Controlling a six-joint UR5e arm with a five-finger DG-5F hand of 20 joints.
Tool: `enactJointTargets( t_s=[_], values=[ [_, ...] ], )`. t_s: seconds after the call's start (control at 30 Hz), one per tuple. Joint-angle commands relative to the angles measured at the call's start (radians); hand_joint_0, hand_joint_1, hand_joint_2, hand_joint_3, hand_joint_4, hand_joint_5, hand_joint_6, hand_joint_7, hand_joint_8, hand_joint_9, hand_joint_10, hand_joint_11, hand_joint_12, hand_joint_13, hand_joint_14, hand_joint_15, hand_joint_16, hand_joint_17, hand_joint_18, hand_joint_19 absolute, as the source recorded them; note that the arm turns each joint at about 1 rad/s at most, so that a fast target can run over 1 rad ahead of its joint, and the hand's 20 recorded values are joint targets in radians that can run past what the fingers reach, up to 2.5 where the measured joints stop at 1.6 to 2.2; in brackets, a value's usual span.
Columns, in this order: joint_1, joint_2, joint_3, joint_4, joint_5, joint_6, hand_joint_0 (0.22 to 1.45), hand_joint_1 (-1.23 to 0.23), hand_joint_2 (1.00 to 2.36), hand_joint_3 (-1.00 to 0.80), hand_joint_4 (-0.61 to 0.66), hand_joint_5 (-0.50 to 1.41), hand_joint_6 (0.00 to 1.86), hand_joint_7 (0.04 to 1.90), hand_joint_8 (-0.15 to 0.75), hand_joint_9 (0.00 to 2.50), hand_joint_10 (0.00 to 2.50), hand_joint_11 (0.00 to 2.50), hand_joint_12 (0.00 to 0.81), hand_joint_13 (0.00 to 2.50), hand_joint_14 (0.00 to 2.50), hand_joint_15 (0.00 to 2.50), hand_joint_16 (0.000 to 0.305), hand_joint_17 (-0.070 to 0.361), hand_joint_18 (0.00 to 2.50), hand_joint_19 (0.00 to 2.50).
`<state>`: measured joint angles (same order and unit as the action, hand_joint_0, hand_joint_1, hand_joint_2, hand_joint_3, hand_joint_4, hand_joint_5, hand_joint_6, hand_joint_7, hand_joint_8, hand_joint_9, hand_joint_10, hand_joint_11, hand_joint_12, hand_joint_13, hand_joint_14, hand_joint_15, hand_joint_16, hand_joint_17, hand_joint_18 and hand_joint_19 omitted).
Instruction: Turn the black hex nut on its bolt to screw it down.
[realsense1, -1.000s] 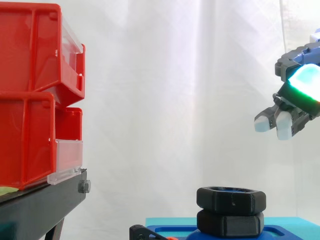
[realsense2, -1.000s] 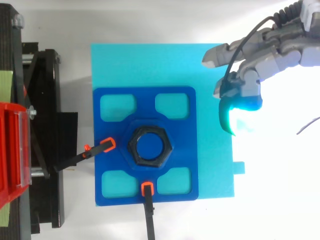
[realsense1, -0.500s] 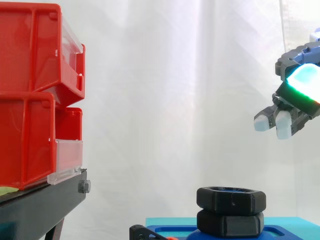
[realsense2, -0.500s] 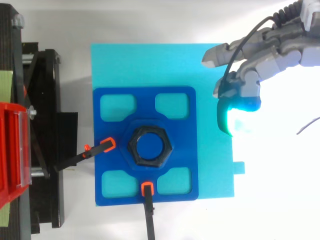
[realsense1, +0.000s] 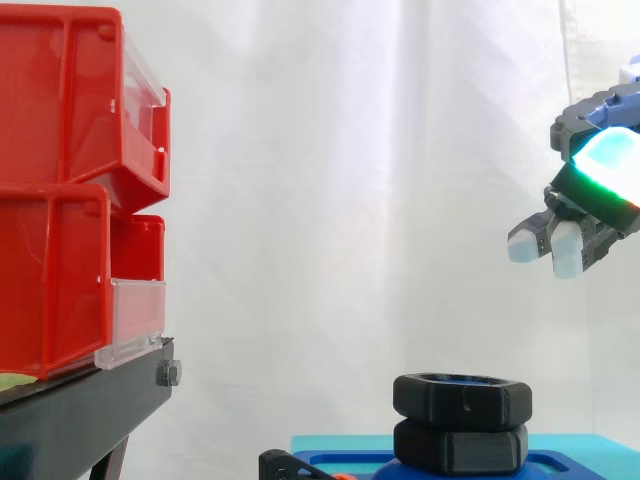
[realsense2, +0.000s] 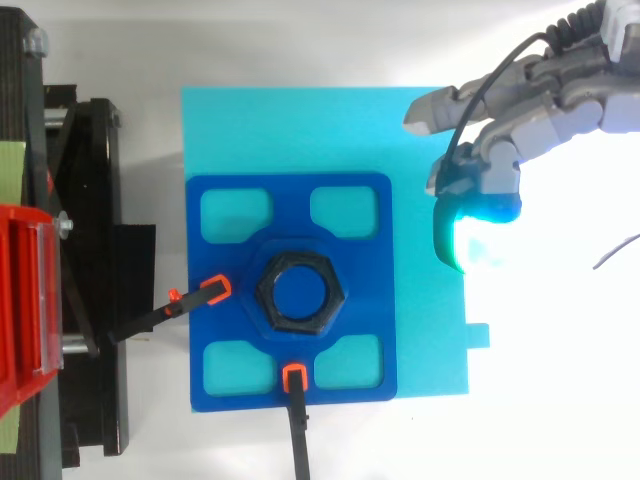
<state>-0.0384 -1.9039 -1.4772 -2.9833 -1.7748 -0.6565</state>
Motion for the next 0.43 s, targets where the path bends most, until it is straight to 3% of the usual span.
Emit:
enactJointTargets(
  t_s=[0.0,0.4],
  values=[
    [0.000,0.000,0.000,0.000,0.000,0.000,0.51,-0.39,1.00,-0.50,0.31,-0.15,0.50,1.00,0.313,0.61,0.00,0.15,0.372,0.30,0.00,0.00,0.053,0.119,0.36,0.20],
    [0.000,0.000,0.000,0.001,0.000,0.000,0.51,-0.39,1.00,-0.50,0.31,-0.15,0.50,0.99,0.315,0.60,0.00,0.14,0.372,0.30,0.00,0.00,0.053,0.119,0.37,0.21]
  ],
)
